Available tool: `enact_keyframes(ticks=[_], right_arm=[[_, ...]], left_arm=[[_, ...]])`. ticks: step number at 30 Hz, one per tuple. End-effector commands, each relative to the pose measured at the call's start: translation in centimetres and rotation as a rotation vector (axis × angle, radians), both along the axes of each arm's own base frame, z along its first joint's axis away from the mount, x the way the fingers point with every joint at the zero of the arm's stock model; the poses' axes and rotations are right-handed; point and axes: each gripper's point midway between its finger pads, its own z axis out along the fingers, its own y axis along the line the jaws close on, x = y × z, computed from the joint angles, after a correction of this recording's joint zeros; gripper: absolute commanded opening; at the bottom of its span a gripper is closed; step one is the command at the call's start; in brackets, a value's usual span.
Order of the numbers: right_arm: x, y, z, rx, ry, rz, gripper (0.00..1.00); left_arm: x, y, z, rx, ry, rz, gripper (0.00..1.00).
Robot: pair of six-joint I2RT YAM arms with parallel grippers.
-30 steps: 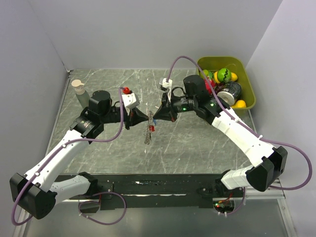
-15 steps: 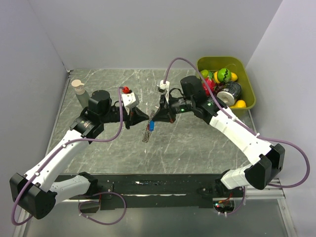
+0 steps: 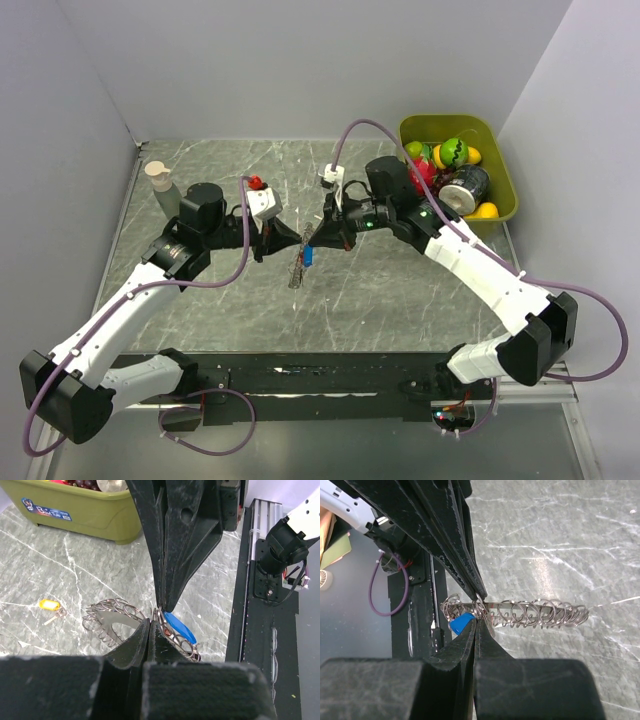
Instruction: Put the keys on the keyring
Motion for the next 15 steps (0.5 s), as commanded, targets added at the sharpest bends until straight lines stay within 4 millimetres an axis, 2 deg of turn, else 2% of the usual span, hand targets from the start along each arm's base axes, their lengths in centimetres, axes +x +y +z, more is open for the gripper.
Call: enact_keyframes(ticks=[1, 6, 15], right_arm=[[-0.4, 0.0, 2.4, 0.061, -0.079, 0.008, 0.0], [-0.2, -0.1, 2.6, 0.063, -0.087, -0.008, 0.0], [0.7, 0.1, 1.1, 0.021, -0.054, -0.034, 0.0]], left_arm=[[-0.6, -0.5, 2.1, -0.033, -0.059, -0.047, 0.01], [-0.7, -0.5, 1.8, -0.022, -0.047, -0.05, 0.01], [-0.8, -0.1, 2.3, -0.031, -0.07, -0.033, 0.01]])
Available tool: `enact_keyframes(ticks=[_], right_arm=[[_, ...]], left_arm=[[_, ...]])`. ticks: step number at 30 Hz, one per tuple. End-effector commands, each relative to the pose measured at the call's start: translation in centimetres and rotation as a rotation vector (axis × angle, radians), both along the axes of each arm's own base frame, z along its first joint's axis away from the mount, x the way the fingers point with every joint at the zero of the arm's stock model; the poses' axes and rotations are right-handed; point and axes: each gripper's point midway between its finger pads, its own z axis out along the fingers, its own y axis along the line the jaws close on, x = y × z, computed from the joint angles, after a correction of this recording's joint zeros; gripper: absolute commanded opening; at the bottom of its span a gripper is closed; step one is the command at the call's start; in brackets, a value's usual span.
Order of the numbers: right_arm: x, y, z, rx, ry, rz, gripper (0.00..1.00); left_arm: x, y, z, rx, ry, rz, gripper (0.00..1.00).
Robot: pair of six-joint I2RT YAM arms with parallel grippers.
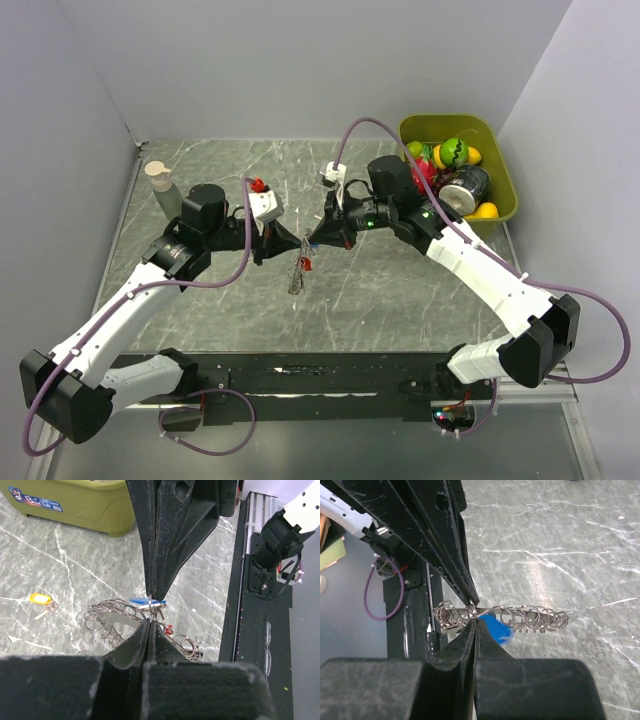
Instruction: Put the keys on the keyring
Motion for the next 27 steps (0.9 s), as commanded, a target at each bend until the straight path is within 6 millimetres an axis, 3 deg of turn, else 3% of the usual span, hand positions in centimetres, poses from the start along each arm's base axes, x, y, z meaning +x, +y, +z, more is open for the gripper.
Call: enact_keyframes(ticks=[1, 14, 27], right_arm=[[0.4, 0.2, 0.5, 0.008, -0.025, -0.018, 0.0], [0.6, -0.5, -1.4, -0.016, -0.002, -0.046, 0.0], [0.5, -0.5, -1.8, 0.008, 0.005, -0.039, 0.0]], left_arm=[[-0.3, -0.2, 3.0, -0.053, -0.1, -0.019, 0.01], [-0.5, -0.1, 4.1, -0.092, -0.14, -0.009, 0.01], [-1.7, -0.3, 4.6, -0.166, -0.144, -0.047, 0.01]])
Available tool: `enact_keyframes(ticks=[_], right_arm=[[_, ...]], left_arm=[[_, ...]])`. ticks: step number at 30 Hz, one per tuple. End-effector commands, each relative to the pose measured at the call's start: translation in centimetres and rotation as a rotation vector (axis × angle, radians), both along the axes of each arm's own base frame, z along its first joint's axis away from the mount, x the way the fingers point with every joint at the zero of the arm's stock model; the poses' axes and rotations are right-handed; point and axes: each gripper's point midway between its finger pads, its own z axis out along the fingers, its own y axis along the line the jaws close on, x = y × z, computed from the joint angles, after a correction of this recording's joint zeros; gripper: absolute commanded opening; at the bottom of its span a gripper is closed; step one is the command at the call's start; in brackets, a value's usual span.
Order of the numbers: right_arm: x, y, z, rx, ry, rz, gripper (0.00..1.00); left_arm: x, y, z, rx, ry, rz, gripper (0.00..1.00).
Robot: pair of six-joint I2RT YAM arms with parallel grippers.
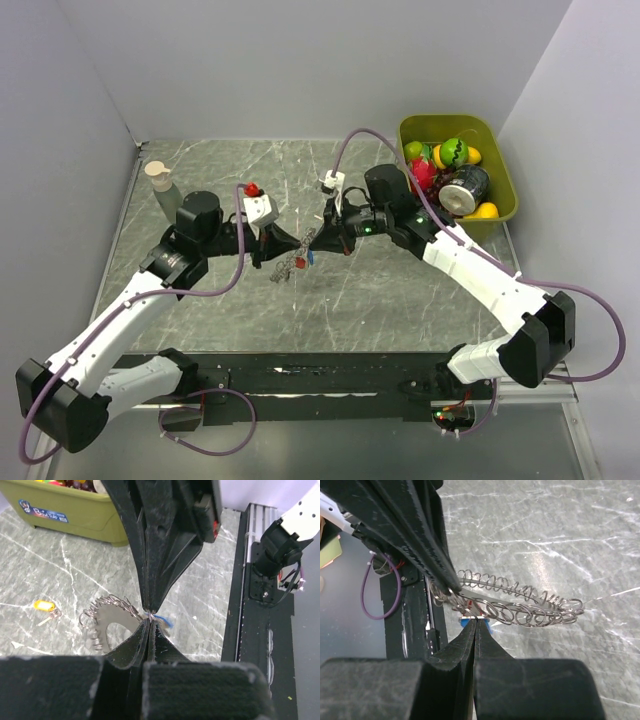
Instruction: Put the keys on the keyring
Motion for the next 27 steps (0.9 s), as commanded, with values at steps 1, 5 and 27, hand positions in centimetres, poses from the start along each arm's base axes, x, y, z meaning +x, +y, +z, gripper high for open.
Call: enact_keyframes(ticks=[1, 5, 27], right_arm=[[0.2, -0.4, 0.8, 0.026, -0.038, -0.013, 0.0], [-0.1, -0.7, 1.8, 0.051, -0.071, -0.015, 0.01], [-1.6, -2.1, 8.0, 0.21, -0.254, -0.021, 0.76]], left_arm=[[-1.3, -0.6, 4.7, -0.138, -0.136, -0.067, 0.01], [-1.4, -0.8, 4.8, -0.15, -0.131, -0.081, 0.01], [-2.4, -1.4, 4.9, -0.16, -0.124, -0.168, 0.01]])
